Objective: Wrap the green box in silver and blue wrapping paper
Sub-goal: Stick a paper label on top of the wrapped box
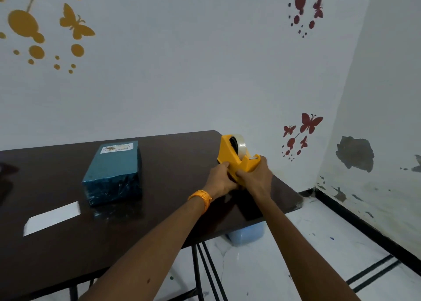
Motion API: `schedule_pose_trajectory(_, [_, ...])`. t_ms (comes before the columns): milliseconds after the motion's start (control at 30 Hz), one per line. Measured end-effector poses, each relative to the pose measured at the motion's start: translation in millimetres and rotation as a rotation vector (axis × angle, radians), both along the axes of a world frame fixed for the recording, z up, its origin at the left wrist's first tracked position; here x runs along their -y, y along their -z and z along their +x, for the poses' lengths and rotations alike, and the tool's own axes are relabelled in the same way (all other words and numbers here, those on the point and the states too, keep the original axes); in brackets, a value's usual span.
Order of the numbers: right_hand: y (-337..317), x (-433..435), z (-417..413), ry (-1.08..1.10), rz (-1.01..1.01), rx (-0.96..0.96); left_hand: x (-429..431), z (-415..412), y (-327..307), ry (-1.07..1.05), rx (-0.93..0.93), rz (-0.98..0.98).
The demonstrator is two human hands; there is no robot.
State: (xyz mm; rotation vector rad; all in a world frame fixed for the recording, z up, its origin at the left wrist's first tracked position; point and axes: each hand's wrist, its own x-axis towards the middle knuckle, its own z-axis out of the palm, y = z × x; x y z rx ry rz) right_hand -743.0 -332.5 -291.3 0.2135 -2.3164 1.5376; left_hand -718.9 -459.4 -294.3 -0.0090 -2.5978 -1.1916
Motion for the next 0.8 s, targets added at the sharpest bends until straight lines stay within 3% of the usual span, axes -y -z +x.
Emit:
schedule_pose_trajectory(133, [-8.2,31.4,26.2,0.22,0.175,-0.272,31.6,39.3,-26.7,-0.063,-0.168,-0.146])
schedule_pose_trajectory(233, [-33.5,68.9,57.8,0.113,0.229,-0.59,69.1,84.1,-54.9,-0.276,-0.421,-0.378])
schedule_pose_trajectory(333, [-50.7,114.9,83.6,-0.175,0.235,-0.663,114.5,127.7,-75.5,-0.393,-0.526,-0.442])
schedule_pose_trajectory(467, [-49.1,164.1,106.5,-0.548,0.353,-0.475,181.0,168.6,-82.0,-0.417,-0.31,-0.418])
schedule_pose_trajectory(633, [-23.6,217.5,102.4,-0.732,0.648,-0.391,250.5,176.5,-59.4,-0.272,0.141,-0.413])
schedule_pose_trajectory(800, [-14.9,260.5,66.9,-0.785,0.668,-0.358,292.2,136.4,-52.2,-0.287,0.215,-0.463])
